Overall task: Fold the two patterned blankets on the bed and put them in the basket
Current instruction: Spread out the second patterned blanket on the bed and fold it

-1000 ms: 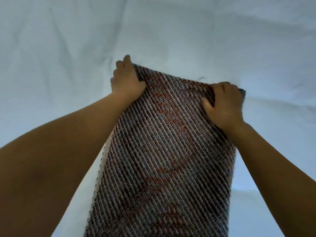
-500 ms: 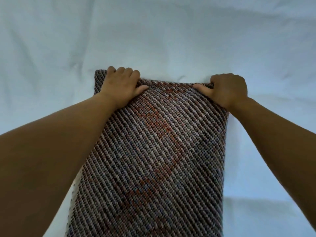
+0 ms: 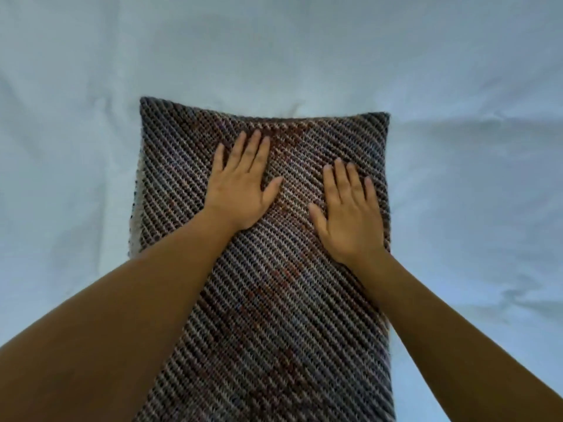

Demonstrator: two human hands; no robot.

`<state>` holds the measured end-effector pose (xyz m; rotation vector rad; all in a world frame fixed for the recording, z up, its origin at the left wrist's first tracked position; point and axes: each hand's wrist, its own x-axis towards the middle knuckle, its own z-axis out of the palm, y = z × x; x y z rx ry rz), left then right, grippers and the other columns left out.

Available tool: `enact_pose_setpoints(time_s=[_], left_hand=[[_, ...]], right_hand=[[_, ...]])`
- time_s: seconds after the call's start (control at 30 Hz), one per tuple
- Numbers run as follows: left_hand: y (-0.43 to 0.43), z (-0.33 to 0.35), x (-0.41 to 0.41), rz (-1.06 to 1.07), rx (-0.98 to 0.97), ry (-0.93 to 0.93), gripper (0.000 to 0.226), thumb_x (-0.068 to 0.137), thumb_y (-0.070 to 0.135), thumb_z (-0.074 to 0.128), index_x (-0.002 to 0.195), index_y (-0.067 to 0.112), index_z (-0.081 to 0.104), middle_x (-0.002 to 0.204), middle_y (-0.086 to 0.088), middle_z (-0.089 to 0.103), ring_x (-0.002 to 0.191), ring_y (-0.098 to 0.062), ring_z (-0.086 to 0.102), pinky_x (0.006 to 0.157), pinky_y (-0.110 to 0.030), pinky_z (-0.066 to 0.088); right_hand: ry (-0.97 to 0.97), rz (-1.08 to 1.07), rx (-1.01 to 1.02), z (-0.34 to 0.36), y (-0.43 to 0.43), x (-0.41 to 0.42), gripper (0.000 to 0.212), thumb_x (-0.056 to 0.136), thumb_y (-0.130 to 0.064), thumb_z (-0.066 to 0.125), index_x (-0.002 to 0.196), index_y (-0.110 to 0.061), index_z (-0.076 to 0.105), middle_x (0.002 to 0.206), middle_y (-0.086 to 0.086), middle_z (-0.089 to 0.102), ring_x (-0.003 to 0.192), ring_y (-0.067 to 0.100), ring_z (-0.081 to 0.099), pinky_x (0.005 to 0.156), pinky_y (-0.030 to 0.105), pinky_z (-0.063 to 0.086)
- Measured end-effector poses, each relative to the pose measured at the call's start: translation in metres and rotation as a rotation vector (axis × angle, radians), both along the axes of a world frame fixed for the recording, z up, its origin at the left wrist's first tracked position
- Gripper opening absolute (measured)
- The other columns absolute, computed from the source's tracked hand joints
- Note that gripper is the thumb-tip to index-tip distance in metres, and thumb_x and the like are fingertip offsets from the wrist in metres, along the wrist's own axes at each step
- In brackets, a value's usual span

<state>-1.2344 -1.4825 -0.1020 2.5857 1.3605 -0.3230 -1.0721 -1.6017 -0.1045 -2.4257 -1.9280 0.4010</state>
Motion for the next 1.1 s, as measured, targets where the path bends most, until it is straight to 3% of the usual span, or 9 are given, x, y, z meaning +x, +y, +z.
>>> enact_pose_setpoints(time_s=[0.13,0.2,0.3,0.43,0.5,0.63,0.73,0.87,1.1], left_hand=[[0.012,0.010,0.004,0.065,-0.008,0.161,0.076,0.088,0.063,0.006,0.146,0.017,-0.014,0.156,-0.003,-0.014,0.142,-0.021,-0.015,0.110,-0.050,-0.013],[-0.006,0.020,0.008,0.085,0.036,0.103,0.072,0.090,0.057,0.005,0.145,0.014,-0.012,0.155,-0.005,-0.015,0.142,-0.023,-0.017,0.109,-0.051,-0.014],[-0.078,0.026,0.002,-0.021,0.017,-0.089,0.064,0.091,0.049,0.002,0.143,0.016,-0.013,0.150,0.000,-0.017,0.138,-0.016,-0.019,0.108,-0.046,-0.017],[-0.148,0.013,-0.028,-0.032,-0.133,-0.026,0.056,0.093,0.049,-0.003,0.137,0.023,-0.024,0.147,0.005,-0.024,0.133,-0.010,-0.030,0.105,-0.036,-0.026],[-0.149,0.008,-0.036,-0.006,-0.133,-0.017,0.057,0.092,0.049,-0.001,0.135,0.024,-0.027,0.146,0.005,-0.027,0.132,-0.010,-0.030,0.104,-0.034,-0.027],[-0.147,0.013,-0.027,0.001,-0.104,-0.035,0.060,0.091,0.050,0.001,0.137,0.020,-0.023,0.146,0.002,-0.027,0.133,-0.011,-0.028,0.103,-0.037,-0.029],[-0.165,0.018,-0.034,-0.016,-0.110,-0.062,0.062,0.090,0.049,0.002,0.139,0.019,-0.020,0.145,0.004,-0.029,0.134,-0.013,-0.031,0.106,-0.039,-0.028],[-0.170,0.014,-0.065,0.028,-0.143,-0.019,0.064,0.090,0.053,0.008,0.138,0.023,-0.021,0.148,0.003,-0.019,0.135,-0.011,-0.024,0.107,-0.036,-0.022],[-0.094,0.014,-0.049,-0.035,-0.066,-0.087,0.064,0.088,0.060,0.004,0.138,0.027,-0.021,0.147,0.006,-0.021,0.136,-0.009,-0.021,0.104,-0.033,-0.029]], right_hand=[[0.050,-0.207,-0.045,0.009,-0.011,0.017,0.067,0.096,-0.049,0.025,0.148,-0.015,0.000,0.158,0.009,-0.002,0.145,0.026,-0.005,0.115,0.041,-0.007],[0.098,-0.280,0.037,0.021,-0.023,0.007,0.068,0.096,-0.045,0.028,0.148,-0.011,0.001,0.157,0.012,-0.002,0.144,0.028,-0.005,0.116,0.042,-0.004],[0.132,-0.129,0.138,0.034,-0.061,-0.035,0.066,0.094,-0.040,0.030,0.146,-0.004,0.012,0.153,0.010,0.007,0.142,0.022,0.001,0.115,0.039,-0.001],[0.037,0.054,-0.130,0.022,-0.124,-0.044,0.063,0.094,-0.046,0.031,0.145,-0.010,0.017,0.153,0.009,0.019,0.142,0.024,0.018,0.116,0.038,0.006],[0.061,-0.076,-0.204,0.017,-0.139,-0.029,0.064,0.096,-0.046,0.030,0.145,-0.015,0.003,0.155,0.004,0.004,0.144,0.023,0.005,0.115,0.035,-0.004],[0.074,-0.255,-0.115,0.025,-0.137,-0.037,0.068,0.096,-0.043,0.030,0.146,-0.010,-0.002,0.155,0.009,-0.004,0.140,0.019,-0.015,0.114,0.035,-0.013],[0.083,-0.158,-0.003,0.031,-0.145,-0.071,0.069,0.093,-0.041,0.028,0.145,-0.006,0.001,0.152,0.010,0.002,0.142,0.023,-0.003,0.116,0.039,-0.004],[0.038,-0.025,-0.140,0.023,-0.181,-0.077,0.068,0.089,-0.048,0.029,0.142,-0.004,0.026,0.148,0.013,0.023,0.138,0.031,0.026,0.114,0.044,0.016],[0.194,-0.128,0.055,0.026,-0.119,-0.038,0.066,0.095,-0.048,0.023,0.145,-0.005,0.017,0.150,0.011,0.008,0.141,0.021,0.000,0.115,0.034,-0.006]])
